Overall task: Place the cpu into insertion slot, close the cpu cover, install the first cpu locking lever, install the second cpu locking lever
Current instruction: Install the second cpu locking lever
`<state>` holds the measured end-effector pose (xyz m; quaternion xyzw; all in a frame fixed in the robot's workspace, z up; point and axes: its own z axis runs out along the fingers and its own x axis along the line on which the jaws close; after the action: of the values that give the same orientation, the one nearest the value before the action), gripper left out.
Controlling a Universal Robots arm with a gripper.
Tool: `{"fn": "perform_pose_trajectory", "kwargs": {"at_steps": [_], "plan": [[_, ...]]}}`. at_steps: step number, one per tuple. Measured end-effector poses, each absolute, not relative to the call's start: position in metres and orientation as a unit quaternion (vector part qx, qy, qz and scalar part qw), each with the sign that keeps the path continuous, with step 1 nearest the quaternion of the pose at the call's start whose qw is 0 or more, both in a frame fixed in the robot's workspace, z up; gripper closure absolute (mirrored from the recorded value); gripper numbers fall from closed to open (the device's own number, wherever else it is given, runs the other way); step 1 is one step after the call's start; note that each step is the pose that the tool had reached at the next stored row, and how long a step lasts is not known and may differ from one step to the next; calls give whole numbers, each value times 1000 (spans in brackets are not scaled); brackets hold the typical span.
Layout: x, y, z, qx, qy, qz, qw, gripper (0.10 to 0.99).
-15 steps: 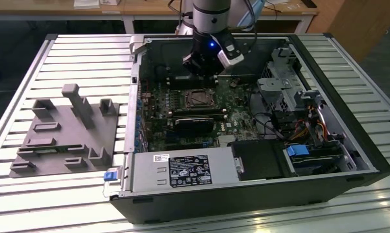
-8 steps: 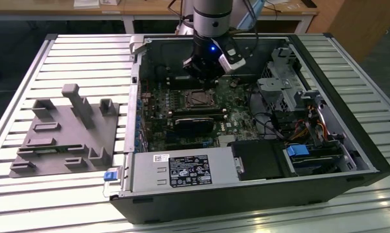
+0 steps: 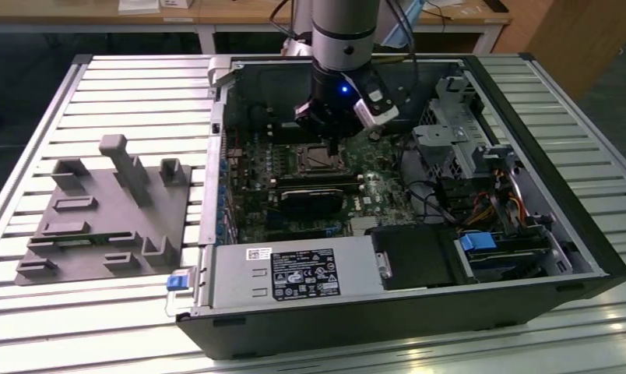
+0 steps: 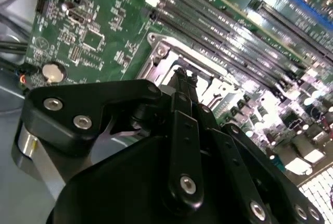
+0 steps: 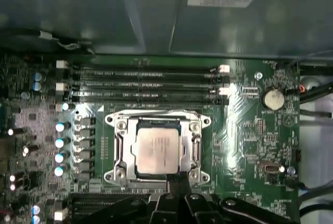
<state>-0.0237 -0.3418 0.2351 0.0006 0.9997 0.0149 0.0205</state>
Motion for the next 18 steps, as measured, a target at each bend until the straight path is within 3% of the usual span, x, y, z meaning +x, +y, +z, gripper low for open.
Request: {"fn": "perform_pose_trajectory", "kwargs": {"at_steps": [18], "plan": [[-34, -364, 232, 0, 1000, 15, 18, 980]]}}
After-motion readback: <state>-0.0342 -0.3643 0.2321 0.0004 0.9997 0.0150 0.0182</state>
